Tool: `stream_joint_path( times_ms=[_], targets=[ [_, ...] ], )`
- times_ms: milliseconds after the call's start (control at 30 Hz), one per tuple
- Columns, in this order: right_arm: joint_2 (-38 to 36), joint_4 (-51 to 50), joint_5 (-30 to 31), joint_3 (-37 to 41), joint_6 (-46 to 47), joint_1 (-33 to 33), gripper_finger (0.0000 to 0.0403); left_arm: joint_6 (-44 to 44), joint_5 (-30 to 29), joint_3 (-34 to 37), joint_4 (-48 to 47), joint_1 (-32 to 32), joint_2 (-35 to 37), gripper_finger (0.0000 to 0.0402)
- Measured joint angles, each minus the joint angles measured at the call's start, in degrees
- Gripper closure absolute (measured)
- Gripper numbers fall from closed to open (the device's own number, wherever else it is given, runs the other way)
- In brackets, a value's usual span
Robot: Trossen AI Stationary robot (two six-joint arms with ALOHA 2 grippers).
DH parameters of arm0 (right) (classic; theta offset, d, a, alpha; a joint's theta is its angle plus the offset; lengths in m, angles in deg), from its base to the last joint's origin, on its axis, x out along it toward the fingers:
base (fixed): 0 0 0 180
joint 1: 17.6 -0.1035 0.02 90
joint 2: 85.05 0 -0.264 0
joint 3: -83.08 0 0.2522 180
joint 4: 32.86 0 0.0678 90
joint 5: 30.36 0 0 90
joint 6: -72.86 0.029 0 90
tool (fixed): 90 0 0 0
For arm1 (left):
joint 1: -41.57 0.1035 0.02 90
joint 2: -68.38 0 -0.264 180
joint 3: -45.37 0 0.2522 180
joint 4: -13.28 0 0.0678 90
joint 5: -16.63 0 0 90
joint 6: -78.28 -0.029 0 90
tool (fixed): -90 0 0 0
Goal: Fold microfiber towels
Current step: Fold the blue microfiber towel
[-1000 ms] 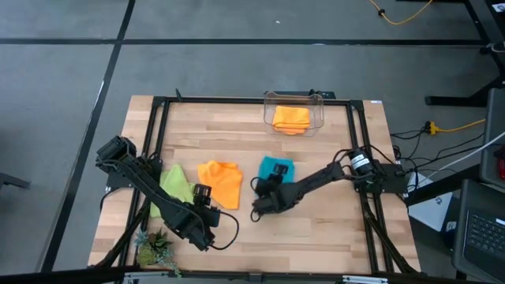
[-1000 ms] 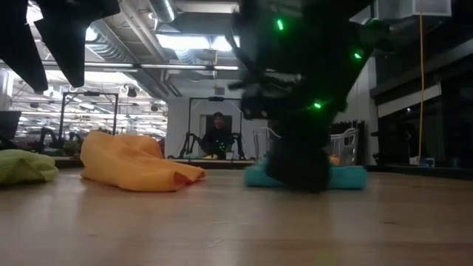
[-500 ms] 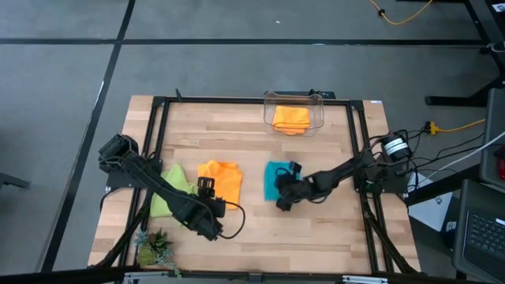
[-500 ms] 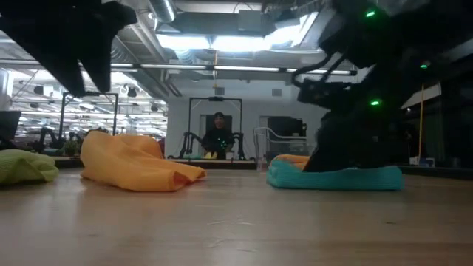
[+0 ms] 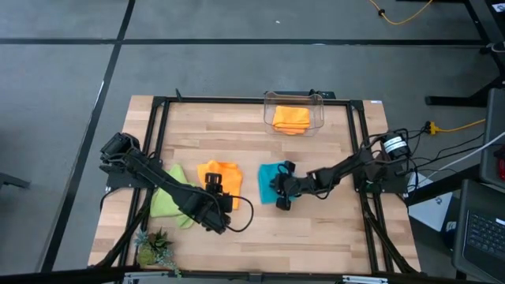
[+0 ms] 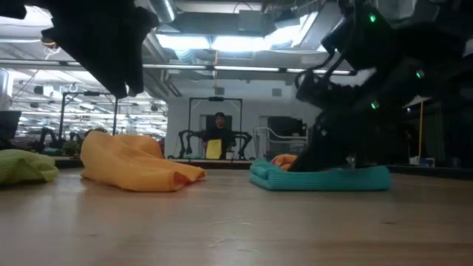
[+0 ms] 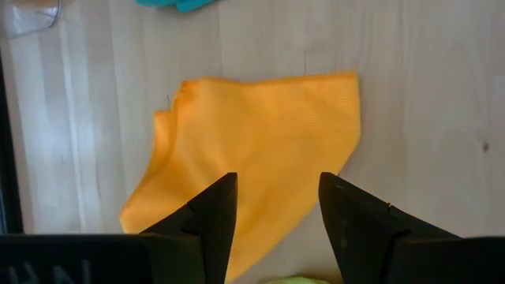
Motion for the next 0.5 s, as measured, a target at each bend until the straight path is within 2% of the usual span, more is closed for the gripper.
stream_joint_path(
  times_ms=[133,367,500],
  targets=[
    [-4.13,-1.14,1.01,-1.91,-2.48,-0.03,0.0322,0.04,-0.02,0.0,0.19,0.1,0.0,0.023],
    [-10.87,-4.97,-0.77,-2.01,7.68,-1.25,0.0322,0.03,-0.07,0.0,3.41,0.1,0.0,0.023],
    [-14.28,-4.87,-1.72,-2.08,8.74,-3.81,0.0322,-0.01,-0.09,0.0,6.12,0.1,0.0,0.023]
  ],
)
